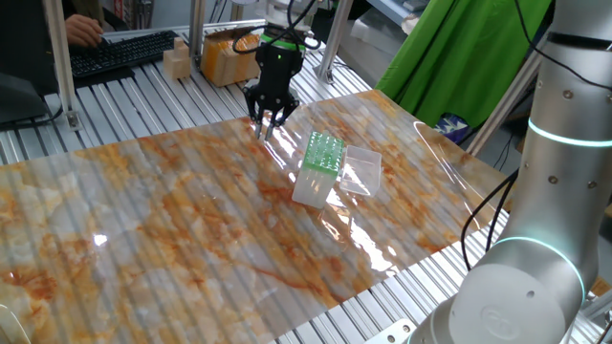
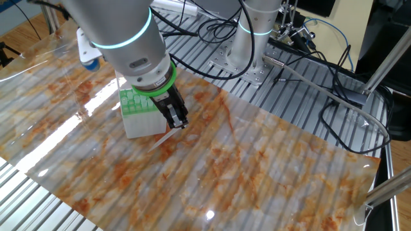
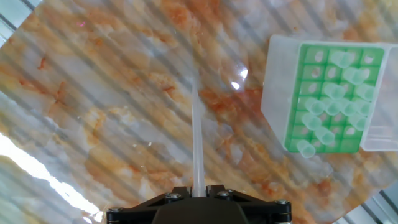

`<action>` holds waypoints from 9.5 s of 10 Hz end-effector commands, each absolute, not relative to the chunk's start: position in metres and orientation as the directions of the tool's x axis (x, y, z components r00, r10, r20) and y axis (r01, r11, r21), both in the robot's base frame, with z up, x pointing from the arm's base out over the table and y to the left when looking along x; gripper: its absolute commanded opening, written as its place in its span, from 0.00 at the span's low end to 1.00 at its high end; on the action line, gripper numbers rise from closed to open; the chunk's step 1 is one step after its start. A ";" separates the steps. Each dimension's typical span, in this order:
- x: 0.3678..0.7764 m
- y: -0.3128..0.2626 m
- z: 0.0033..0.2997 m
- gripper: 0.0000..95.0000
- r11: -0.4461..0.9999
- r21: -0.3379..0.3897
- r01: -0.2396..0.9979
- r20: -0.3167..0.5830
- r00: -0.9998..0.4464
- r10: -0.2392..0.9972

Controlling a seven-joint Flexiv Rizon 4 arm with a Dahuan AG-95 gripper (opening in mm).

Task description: Insert a large pipette tip into the holder for large pipette tips

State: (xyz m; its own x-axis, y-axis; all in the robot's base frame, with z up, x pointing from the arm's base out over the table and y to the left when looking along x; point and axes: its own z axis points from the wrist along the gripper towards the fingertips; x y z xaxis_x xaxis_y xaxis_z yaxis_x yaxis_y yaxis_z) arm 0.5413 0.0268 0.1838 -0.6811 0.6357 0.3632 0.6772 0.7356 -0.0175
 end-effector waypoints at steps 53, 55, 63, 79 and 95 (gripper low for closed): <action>0.515 -0.043 0.282 0.00 0.698 -0.045 0.715 0.533 -0.574 0.622; 0.518 -0.048 0.283 0.00 0.695 -0.042 0.718 0.539 -0.569 0.621; 0.530 -0.071 0.291 0.00 0.685 -0.030 0.728 0.574 -0.549 0.608; 0.531 -0.076 0.293 0.00 0.660 -0.050 0.750 0.607 -0.502 0.616; 0.526 -0.095 0.283 0.00 0.639 -0.052 0.767 0.677 -0.444 0.587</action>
State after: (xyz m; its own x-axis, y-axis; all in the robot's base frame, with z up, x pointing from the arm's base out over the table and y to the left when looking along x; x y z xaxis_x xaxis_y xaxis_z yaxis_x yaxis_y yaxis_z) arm 0.5241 -0.0946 0.2815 -0.4454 0.5896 0.6738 0.7662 0.6404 -0.0539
